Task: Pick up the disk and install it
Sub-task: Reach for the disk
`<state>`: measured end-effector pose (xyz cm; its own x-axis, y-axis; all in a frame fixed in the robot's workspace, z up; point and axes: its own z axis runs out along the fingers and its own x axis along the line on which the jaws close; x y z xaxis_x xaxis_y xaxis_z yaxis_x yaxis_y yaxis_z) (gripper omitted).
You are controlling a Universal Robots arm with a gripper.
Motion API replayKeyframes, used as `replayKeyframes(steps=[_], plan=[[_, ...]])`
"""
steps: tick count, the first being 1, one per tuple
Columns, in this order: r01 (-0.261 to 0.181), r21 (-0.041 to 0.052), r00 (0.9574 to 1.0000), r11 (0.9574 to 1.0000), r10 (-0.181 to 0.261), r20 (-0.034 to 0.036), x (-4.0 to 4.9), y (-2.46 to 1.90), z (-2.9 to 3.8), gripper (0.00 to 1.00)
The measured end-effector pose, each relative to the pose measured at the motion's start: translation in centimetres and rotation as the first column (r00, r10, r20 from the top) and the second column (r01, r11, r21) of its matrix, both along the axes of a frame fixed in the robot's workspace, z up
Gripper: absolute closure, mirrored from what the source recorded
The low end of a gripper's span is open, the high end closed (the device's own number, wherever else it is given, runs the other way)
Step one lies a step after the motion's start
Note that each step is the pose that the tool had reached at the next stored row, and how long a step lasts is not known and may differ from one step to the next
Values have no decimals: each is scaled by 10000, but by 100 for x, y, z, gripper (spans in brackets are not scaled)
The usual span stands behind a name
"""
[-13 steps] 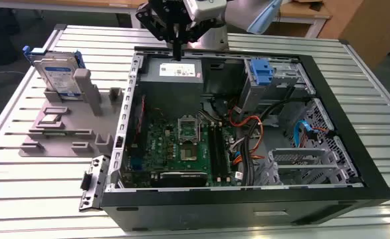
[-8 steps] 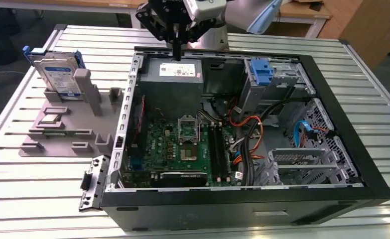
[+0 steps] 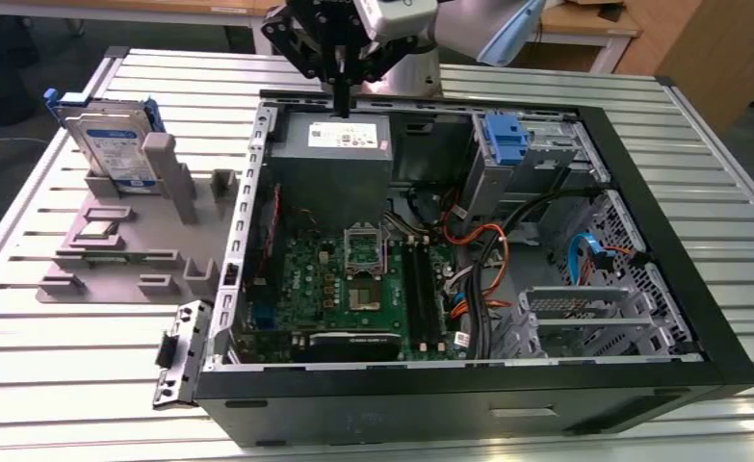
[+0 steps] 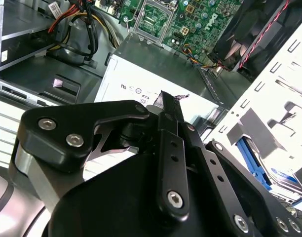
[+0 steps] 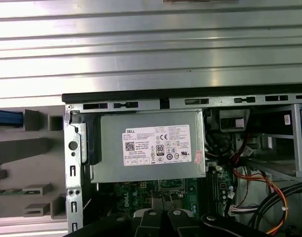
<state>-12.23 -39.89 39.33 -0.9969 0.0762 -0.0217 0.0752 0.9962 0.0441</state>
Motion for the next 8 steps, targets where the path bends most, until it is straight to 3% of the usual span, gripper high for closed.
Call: replayKeyframes(steps=[8], plan=[[1, 1, 10000, 10000, -1, 0, -119, -1, -1, 90]])
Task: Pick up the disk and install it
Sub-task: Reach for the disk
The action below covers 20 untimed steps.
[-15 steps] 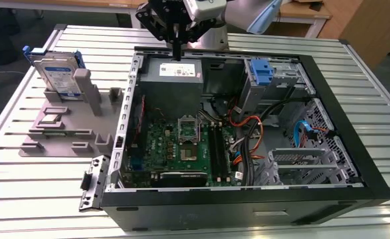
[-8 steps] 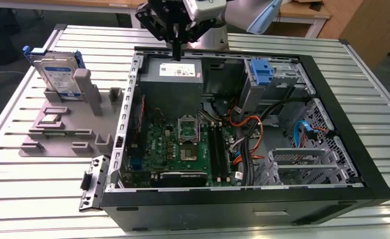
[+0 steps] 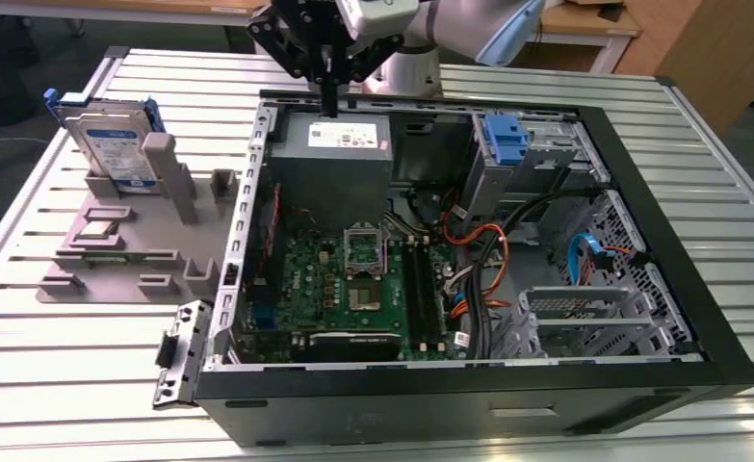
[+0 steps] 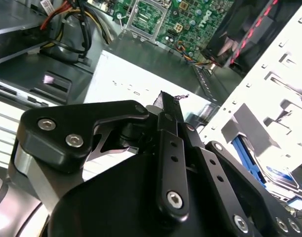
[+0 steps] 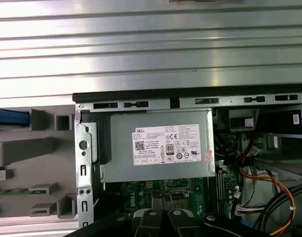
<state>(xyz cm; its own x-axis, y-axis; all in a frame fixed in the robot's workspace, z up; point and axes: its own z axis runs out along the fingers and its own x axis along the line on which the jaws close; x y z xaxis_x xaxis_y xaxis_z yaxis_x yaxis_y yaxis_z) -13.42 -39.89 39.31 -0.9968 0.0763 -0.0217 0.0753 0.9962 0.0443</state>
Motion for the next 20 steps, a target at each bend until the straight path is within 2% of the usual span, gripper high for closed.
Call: replayKeyframes(steps=[11, 20], plan=[[0, 1, 10000, 10000, 0, 1, -208, 0, -6, 90], [2, 0, 10000, 10000, -2, 0, -219, 0, -6, 90]])
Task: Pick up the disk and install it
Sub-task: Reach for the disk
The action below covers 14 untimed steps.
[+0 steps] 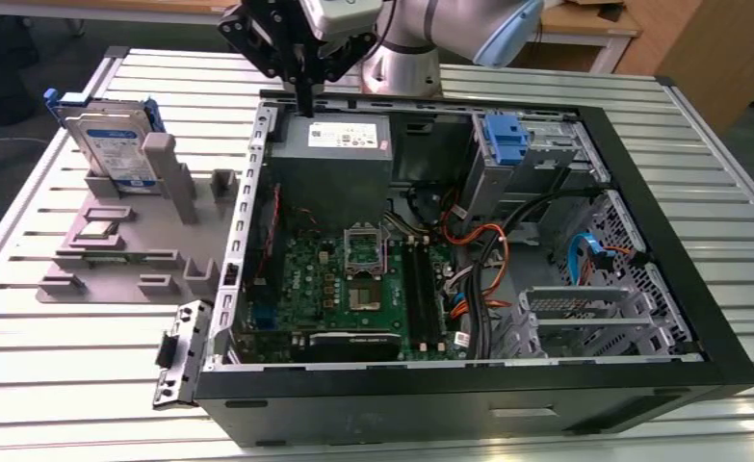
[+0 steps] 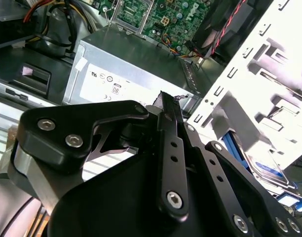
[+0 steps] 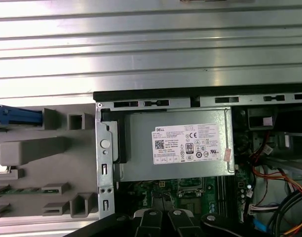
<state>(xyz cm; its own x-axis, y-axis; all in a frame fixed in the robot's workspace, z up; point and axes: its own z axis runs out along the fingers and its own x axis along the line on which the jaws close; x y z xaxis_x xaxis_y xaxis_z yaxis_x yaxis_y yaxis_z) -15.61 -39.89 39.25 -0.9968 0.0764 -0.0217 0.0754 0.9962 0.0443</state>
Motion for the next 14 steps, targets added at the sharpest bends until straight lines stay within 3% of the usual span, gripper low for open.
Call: replayKeyframes(steps=[14], plan=[[-2, -1, 10000, 10000, 2, -1, -29, 0, 0, 90]])
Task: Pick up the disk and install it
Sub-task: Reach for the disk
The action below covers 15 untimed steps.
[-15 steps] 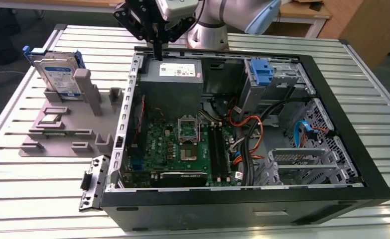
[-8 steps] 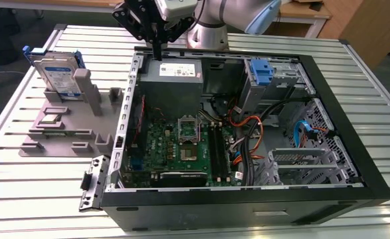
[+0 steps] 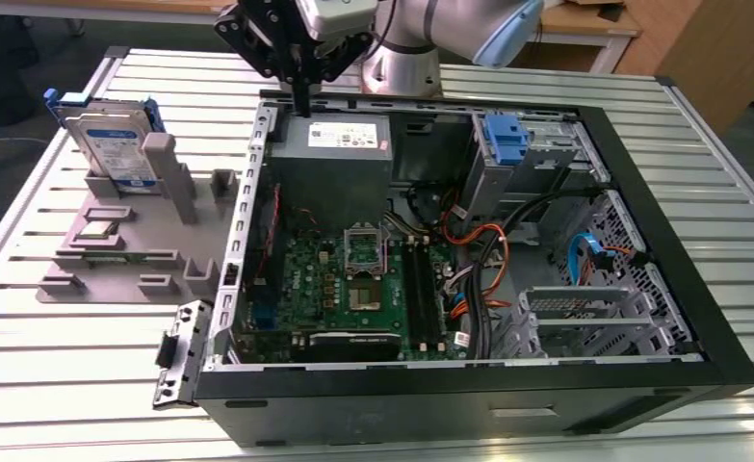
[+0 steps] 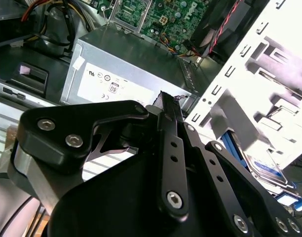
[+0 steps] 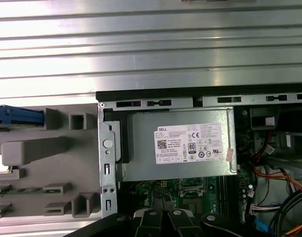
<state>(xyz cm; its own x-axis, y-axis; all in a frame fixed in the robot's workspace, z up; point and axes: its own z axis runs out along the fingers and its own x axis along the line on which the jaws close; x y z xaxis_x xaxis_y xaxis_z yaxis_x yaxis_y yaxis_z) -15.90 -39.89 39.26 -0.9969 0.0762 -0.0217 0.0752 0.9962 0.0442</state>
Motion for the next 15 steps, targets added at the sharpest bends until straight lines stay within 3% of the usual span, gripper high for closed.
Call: replayKeyframes(steps=[15], plan=[[0, 1, 10000, 10000, 0, 1, -238, 1, -7, 90]])
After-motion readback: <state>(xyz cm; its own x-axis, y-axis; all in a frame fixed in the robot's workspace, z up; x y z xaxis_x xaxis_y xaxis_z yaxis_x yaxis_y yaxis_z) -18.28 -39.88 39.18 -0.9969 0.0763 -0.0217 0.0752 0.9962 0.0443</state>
